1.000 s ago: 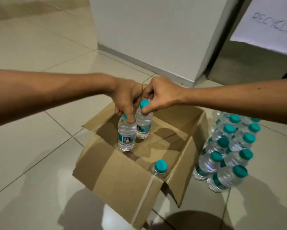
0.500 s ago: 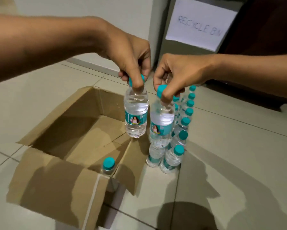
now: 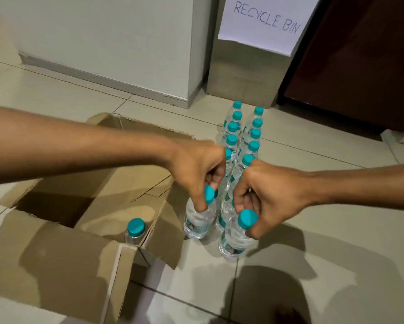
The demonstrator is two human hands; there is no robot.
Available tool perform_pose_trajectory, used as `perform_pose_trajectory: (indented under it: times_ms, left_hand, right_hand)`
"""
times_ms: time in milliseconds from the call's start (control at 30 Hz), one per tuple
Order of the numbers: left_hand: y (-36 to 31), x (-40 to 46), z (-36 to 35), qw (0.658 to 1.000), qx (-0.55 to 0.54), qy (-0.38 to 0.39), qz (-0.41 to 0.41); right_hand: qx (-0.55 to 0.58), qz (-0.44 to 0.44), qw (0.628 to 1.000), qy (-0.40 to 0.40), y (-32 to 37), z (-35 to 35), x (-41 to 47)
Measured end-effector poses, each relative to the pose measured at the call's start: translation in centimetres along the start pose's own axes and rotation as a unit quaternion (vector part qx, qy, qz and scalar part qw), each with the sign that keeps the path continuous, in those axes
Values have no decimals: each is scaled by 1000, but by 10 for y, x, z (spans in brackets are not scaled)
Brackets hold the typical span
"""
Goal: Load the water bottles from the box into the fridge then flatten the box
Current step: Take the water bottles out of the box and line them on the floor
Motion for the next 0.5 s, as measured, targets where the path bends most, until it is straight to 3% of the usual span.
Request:
perform_pose_trajectory:
  times_ms: [233, 500]
  left_hand:
    - [-6, 26, -40, 996, 70, -32, -32]
    - [-1, 39, -60, 996, 72, 25, -42]
  right_hand:
    - [-89, 38, 995, -2, -17, -25, 3]
    - [-100, 43, 994, 1, -24, -39, 4]
Point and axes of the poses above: each hand's wrist, its own x-axis towards the middle knuckle, its own z-axis out of the back of the hand, y = z × x, the point moved 6 cm from there along x, towards the middle knuckle, and after that the axes turned 12 degrees about x, right-handed, at the moved point
